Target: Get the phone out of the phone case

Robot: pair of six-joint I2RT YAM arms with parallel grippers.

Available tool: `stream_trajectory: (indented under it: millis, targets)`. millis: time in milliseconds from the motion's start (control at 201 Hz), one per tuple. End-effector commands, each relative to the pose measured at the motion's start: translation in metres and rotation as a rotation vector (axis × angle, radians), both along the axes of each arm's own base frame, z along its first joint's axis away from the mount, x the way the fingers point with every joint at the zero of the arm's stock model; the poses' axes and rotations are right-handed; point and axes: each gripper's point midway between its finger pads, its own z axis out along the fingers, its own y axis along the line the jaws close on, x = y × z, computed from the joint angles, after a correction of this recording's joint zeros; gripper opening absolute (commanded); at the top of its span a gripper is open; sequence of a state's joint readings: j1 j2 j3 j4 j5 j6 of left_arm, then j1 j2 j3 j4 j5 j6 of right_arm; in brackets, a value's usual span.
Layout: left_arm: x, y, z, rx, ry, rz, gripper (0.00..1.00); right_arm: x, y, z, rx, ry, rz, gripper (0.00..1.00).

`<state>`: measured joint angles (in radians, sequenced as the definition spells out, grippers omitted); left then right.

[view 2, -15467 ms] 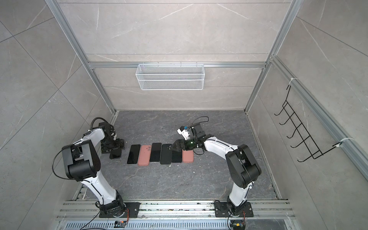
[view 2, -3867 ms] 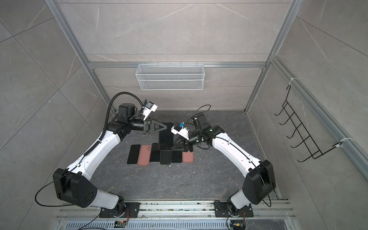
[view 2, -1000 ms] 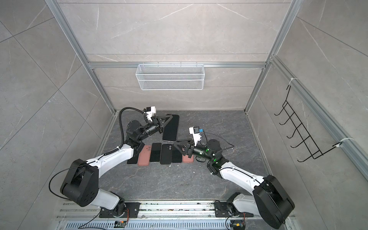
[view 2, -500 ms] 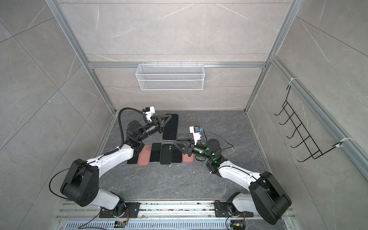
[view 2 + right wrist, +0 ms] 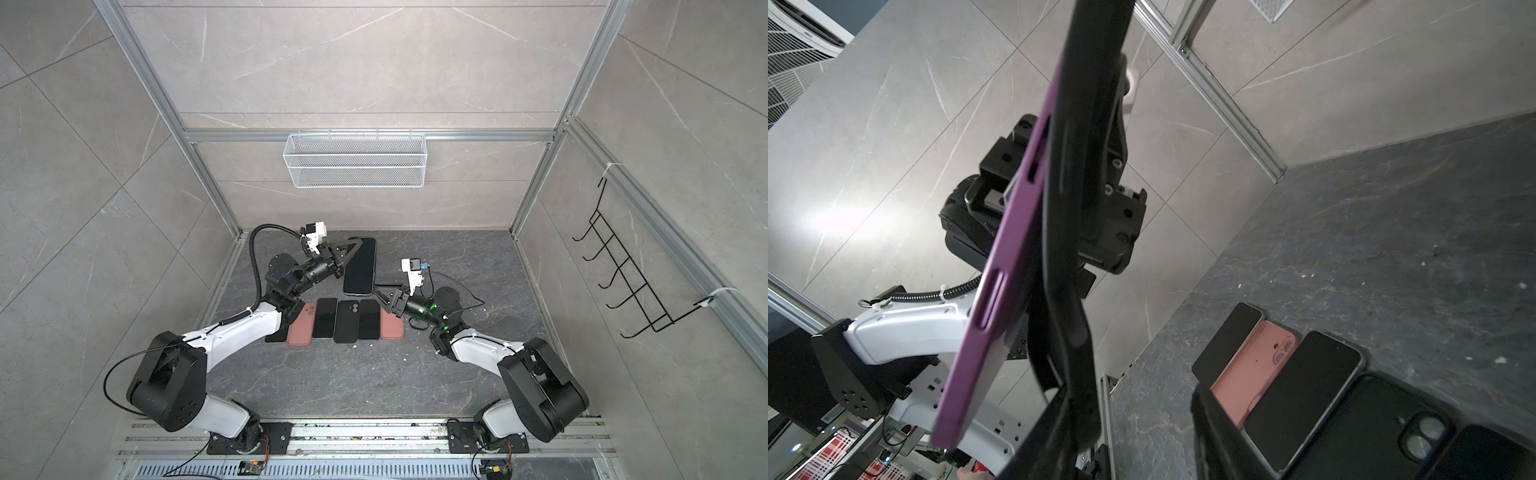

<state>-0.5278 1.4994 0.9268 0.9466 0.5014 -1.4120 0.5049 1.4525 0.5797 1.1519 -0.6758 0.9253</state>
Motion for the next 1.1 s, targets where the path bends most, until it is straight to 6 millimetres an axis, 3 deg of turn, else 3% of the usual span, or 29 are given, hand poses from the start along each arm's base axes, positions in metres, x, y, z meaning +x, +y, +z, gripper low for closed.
stream_trajectory:
  millis: [0, 159, 279, 409, 468, 573, 773, 962, 1096]
  targets:
    - [-0.021, -0.001, 0.030, -0.038, -0.107, -0.042, 0.00, 0.001, -0.004, 0.014, 0.057, -0.010, 0.005, 0.42]
    - [-0.006, -0.004, 0.002, -0.006, -0.047, -0.004, 0.00, -0.010, -0.004, 0.016, 0.085, 0.009, 0.058, 0.22]
    - [0.011, -0.011, -0.024, 0.033, -0.003, 0.025, 0.00, -0.019, -0.007, 0.013, 0.101, 0.068, 0.082, 0.00]
    - [0.021, -0.038, -0.061, 0.096, 0.051, 0.003, 0.00, -0.016, -0.016, -0.006, -0.013, 0.179, 0.012, 0.00]
    - [0.022, -0.056, -0.077, 0.133, 0.069, -0.022, 0.24, -0.011, -0.028, -0.029, -0.131, 0.273, -0.071, 0.00]
    - [0.026, -0.075, -0.103, 0.171, 0.093, -0.034, 0.51, -0.015, -0.061, -0.062, -0.382, 0.369, -0.213, 0.00]
    - [0.031, -0.105, -0.134, 0.212, 0.112, -0.083, 0.73, -0.026, -0.111, -0.090, -0.592, 0.457, -0.338, 0.00]
    - [0.027, -0.111, -0.154, 0.305, 0.092, -0.093, 0.76, -0.026, -0.131, -0.117, -0.706, 0.507, -0.361, 0.00]
    - [0.001, -0.117, -0.158, 0.451, 0.009, -0.171, 0.76, -0.021, -0.135, -0.136, -0.737, 0.540, -0.345, 0.00]
